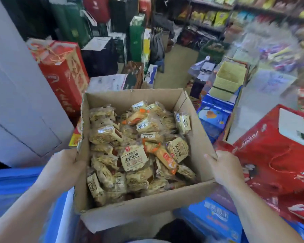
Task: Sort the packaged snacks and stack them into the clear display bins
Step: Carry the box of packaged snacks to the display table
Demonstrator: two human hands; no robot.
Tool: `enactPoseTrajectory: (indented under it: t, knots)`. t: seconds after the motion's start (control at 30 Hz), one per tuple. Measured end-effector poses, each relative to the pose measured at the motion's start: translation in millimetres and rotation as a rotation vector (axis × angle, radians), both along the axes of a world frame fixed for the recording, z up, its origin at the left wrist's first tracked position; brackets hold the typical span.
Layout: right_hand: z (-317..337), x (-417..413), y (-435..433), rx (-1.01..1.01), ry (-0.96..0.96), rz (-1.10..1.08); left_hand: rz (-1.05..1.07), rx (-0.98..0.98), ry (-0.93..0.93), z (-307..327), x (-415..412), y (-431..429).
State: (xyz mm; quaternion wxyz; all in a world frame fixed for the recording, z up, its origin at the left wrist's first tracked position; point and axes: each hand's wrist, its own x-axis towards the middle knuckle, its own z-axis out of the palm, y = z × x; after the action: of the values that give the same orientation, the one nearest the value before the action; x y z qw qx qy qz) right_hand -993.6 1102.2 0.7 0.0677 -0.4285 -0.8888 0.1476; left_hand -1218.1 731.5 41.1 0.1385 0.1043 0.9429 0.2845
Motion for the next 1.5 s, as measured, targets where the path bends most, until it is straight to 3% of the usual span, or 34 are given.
enactPoseTrajectory:
  t: [0.17, 0.67, 1.07, 1.27, 1.5]
  knots:
    - [-16.1, -87.9, 77.0, -0.007, 0.018, -0.074, -0.089, -0.013, 0.035, -5.7, -111.7, 91.4]
    - [-24.5, -364.8, 388.8, -0.075, 0.068, -0.094, 0.001, 0.006, 0.020, -9.6, -378.9, 395.5]
    - [-31.6, -555.2, 607.9, -0.052, 0.063, -0.259, -0.217, 0.010, 0.029, -21.7, -637.5, 673.6]
    - [-23.4, -619.8, 701.4, -0.081, 0.109, -0.409, -0.351, -0.034, 0.057, -9.1, -745.3, 816.5]
    - [-37.6, -645.8, 828.0, -0.092, 0.110, -0.577, -0.516, -0.042, 0.076, -18.3, -805.2, 996.9]
